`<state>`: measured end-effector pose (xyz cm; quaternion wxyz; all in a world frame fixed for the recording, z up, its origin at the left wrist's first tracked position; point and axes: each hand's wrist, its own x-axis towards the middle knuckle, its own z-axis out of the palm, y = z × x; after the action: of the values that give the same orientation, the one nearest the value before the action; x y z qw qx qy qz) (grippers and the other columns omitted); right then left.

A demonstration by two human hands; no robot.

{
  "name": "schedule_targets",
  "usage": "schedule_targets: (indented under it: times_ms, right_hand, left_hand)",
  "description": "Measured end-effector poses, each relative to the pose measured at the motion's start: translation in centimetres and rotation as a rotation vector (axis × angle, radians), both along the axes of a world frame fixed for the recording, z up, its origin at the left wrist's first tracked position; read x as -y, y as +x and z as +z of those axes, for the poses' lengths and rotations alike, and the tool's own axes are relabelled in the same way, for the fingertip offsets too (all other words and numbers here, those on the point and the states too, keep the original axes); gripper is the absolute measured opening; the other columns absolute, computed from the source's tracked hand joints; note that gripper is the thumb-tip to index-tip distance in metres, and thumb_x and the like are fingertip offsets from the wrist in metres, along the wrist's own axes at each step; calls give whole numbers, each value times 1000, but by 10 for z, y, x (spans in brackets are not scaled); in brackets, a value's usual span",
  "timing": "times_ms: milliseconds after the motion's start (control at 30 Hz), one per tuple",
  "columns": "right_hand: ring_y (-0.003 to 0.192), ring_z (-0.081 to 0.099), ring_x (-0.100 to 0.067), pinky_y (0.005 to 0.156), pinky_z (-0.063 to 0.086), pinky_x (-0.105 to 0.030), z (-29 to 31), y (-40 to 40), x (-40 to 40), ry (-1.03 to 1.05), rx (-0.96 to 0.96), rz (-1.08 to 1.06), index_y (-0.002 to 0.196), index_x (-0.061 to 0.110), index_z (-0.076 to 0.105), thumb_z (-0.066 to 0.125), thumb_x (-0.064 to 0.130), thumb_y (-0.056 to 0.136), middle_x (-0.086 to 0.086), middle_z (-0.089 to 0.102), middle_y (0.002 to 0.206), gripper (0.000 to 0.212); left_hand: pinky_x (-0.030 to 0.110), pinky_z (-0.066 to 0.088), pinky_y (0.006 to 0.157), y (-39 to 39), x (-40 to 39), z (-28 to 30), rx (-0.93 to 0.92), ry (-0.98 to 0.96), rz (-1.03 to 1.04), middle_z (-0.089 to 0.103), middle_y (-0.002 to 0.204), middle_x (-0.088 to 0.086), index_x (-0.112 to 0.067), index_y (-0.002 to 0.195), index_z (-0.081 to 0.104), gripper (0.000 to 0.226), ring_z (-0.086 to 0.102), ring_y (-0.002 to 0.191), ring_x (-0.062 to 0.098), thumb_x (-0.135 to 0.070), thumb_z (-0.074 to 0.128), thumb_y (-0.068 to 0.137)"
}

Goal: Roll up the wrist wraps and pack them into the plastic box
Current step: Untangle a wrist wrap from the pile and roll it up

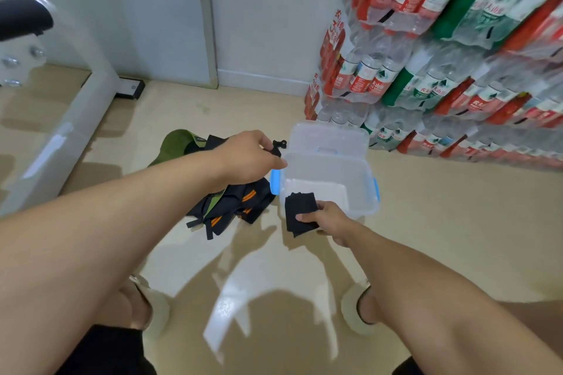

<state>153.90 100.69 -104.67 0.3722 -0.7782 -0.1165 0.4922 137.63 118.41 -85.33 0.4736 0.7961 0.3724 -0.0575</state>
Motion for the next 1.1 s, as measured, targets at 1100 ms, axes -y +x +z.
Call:
schedule_targets:
  times_ms: [1100]
  right_hand:
    - [79,70,-19,70,54,-27,-88,-41,29,-156,-202,-308,110,3,66,80,14,87,-7,73,93,29]
  left_hand:
    - [30,43,100,6,-10,-12,-197,216,-176,56,136,-1,-20,138,52,56,53,122,18,-44,69,91]
